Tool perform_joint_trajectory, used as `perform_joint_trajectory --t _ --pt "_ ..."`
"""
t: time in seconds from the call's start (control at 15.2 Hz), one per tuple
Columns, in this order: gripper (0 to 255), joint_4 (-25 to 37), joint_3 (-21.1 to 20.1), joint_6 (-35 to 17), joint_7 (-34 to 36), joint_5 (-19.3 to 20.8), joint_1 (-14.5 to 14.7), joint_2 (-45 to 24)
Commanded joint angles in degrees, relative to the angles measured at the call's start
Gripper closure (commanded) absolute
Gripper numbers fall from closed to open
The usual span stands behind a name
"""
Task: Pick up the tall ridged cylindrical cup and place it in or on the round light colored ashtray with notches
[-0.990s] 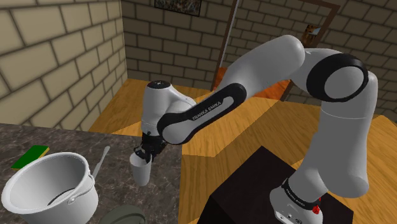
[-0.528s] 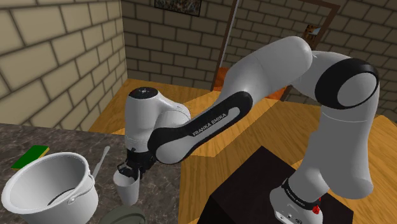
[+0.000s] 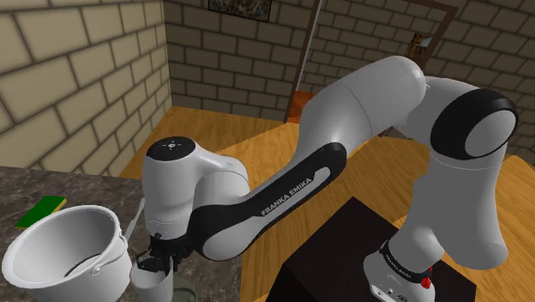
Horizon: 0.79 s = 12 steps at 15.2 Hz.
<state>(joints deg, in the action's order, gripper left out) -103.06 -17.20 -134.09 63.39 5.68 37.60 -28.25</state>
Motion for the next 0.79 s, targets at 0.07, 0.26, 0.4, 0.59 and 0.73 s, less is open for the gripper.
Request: perform_joint_trajectory --t 0.07,0.26,0.4,0.59,0.73 --pt "255 0.0 0.3 -1.6 0.5 0.5 0.4 -1.6" --pt "255 -0.3 0.7 -3.3 0.7 1.0 0.7 -3.1" --pt "255 -0.4 0.9 -4.4 0.8 1.3 0.9 -4.1" --pt "255 -0.4 1.3 -6.0 1.0 1.8 1.1 -5.7" --pt "255 -0.4 1.6 -7.0 1.1 2.1 1.3 -6.7"
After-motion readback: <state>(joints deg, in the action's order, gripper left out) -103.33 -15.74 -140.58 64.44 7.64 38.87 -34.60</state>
